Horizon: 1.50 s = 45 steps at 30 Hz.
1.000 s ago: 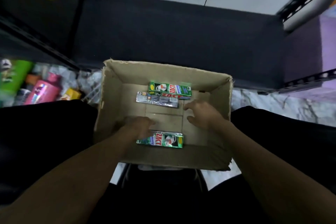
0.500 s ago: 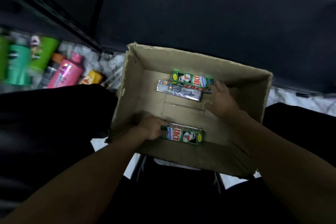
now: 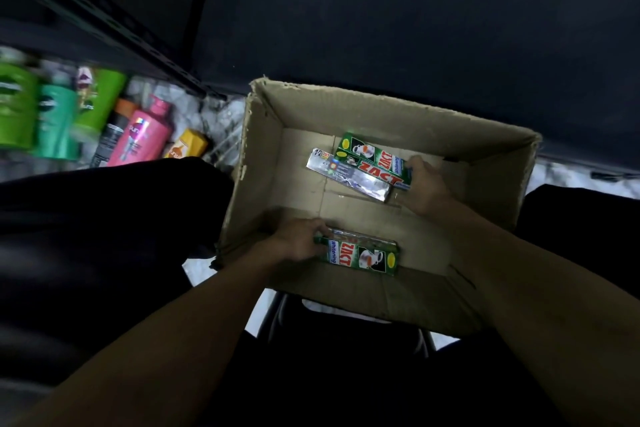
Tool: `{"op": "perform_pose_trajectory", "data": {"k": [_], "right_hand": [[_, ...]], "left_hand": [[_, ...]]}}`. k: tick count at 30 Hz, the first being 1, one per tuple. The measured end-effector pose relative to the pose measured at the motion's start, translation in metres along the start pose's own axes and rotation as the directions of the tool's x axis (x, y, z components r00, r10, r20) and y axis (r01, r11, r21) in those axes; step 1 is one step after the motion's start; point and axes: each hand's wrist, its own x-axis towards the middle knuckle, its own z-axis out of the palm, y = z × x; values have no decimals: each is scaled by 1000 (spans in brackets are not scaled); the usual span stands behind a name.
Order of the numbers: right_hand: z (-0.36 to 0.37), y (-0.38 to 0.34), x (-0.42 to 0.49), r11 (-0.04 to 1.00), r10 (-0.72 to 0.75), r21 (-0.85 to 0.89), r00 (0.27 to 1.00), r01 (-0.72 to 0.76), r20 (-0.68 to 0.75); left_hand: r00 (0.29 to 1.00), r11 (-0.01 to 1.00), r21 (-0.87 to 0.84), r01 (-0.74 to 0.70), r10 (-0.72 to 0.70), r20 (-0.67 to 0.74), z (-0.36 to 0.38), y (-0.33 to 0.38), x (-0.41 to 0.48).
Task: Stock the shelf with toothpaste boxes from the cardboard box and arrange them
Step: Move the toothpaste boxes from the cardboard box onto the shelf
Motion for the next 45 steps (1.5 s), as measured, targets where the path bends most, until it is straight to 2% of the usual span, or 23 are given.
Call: {"op": "perform_pose_trajectory", "data": {"k": [3, 7, 9, 12, 15, 17, 19, 23, 26, 28, 30, 34, 39, 43, 45], "right_hand": [[2, 1, 0, 1000, 20, -3, 999, -20, -30], [7, 7, -9, 986, -10, -166, 997, 24, 82], [1, 2, -19, 991, 10, -136, 996, 2, 88], [-16, -9, -37, 1000, 20, 20, 998, -21, 65], [-37, -19, -57, 970, 53, 236, 998, -61, 39], [-50, -25, -71, 943, 83, 323, 996, -75, -12], [-61, -29, -84, 937, 118, 337, 990, -86, -74], [-77, -27, -108, 970, 113, 235, 977, -68, -180], [-93, -28, -129, 976, 71, 219, 958, -8, -278], [-107, -38, -139, 974, 21, 221, 955, 47, -296], [-126, -54, -156, 976, -66, 175, 938, 132, -341], [-182, -91, -198, 942, -282, 35, 845, 333, -454], [-250, -129, -260, 880, -383, 1, 711, 475, -589], [-298, -159, -315, 817, -457, -46, 595, 575, -661], [-319, -171, -341, 784, -473, -77, 512, 616, -717]], "left_hand": [[1000, 1000, 8, -14, 14, -21, 1, -4, 0], [998, 996, 82, -30, 34, -48, 3, -5, -1], [1000, 998, 57, 11, -10, -25, 3, -4, 0], [997, 950, -304, 71, -64, 35, -3, 4, -9], [994, 748, -657, 97, -40, 101, -9, 23, -25], [995, 638, -766, 81, -2, 104, -10, 36, -33], [999, 606, -795, 24, 6, 35, -8, 45, -35], [992, 704, -705, -84, -10, -129, -6, 56, -40], [945, 880, -434, -196, 50, -325, -19, 73, -61], [908, 929, -268, -256, 135, -397, -37, 85, -77], [879, 926, -195, -325, 219, -425, -60, 95, -101], [818, 891, -93, -445, 362, -448, -111, 118, -166], [635, 840, 101, -533, 476, -608, -160, 149, -259], [497, 783, 239, -574, 565, -659, -192, 172, -336], [414, 748, 289, -598, 597, -687, -203, 183, -373]]}}
